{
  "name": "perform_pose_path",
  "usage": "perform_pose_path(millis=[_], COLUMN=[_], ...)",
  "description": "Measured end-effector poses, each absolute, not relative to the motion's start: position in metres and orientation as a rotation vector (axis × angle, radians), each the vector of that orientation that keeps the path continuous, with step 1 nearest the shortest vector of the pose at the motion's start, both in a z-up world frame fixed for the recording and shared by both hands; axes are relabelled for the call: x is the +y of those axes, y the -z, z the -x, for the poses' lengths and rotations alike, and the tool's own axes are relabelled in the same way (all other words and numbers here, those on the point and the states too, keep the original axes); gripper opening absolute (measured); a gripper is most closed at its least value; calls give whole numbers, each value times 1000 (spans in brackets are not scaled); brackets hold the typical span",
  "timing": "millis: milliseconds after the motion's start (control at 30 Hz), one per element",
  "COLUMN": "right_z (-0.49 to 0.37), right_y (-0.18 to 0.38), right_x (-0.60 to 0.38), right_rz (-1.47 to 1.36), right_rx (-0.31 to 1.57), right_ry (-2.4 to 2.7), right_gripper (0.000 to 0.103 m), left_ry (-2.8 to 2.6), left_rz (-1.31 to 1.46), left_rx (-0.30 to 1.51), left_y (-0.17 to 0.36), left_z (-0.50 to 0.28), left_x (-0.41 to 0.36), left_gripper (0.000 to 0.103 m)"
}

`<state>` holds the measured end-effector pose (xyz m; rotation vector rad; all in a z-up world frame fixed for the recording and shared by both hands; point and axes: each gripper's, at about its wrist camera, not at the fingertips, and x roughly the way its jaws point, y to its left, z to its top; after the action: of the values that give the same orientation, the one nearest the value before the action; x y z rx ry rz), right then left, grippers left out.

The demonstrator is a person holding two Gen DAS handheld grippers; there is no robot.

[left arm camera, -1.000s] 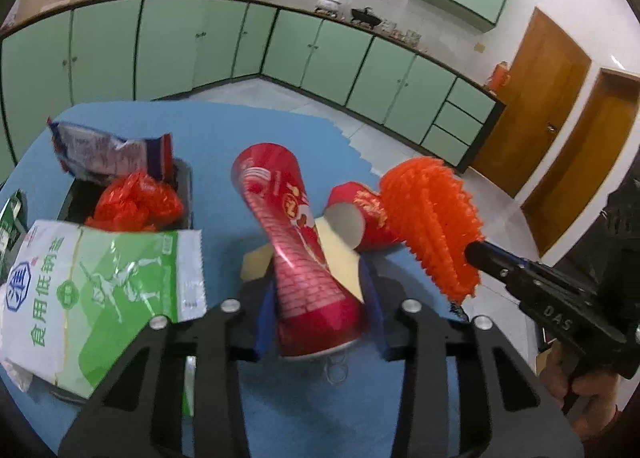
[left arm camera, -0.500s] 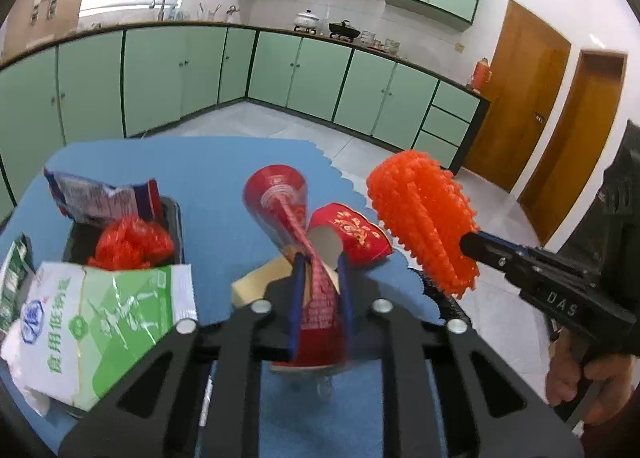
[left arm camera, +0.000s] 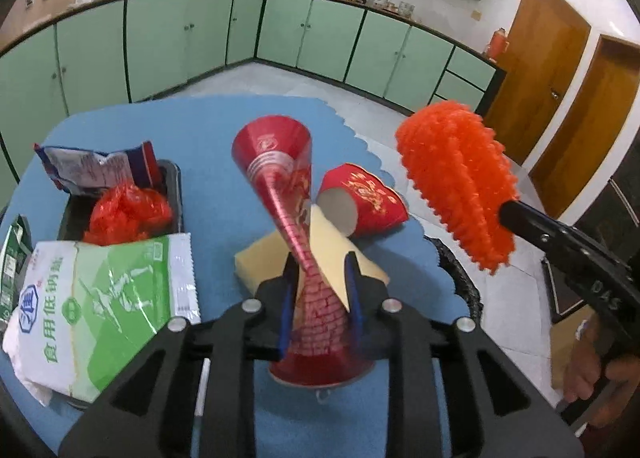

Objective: Collect trash
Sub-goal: 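Lift the red soda can with the left gripper while the right holds the scrubber, then carry the can and scrubber over the black bin and open both grippers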

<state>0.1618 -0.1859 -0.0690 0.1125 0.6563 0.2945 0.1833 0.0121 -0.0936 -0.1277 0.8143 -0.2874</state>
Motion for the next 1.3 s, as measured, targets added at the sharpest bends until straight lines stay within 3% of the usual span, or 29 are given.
perform_pose_path(millis=[267, 500, 767, 1300], right_z=[-159, -148, -130, -108], right_y=[65, 54, 48, 59], right_x=[-190, -204, -258, -340], right_rz=[-116, -117, -154, -193], right_rx=[652, 615, 599, 619], right_ry=[-287, -251, -123, 72], right_gripper=[12, 12, 12, 12], left_ry=[282, 338, 482, 682], left_rz=[90, 107, 88, 76], left_rx=[702, 635, 595, 667], left_y=[74, 51, 39, 103], left_z=[-170, -164, -170, -199], left_x=[3, -6, -68, -195], left_gripper=[14, 11, 11, 11])
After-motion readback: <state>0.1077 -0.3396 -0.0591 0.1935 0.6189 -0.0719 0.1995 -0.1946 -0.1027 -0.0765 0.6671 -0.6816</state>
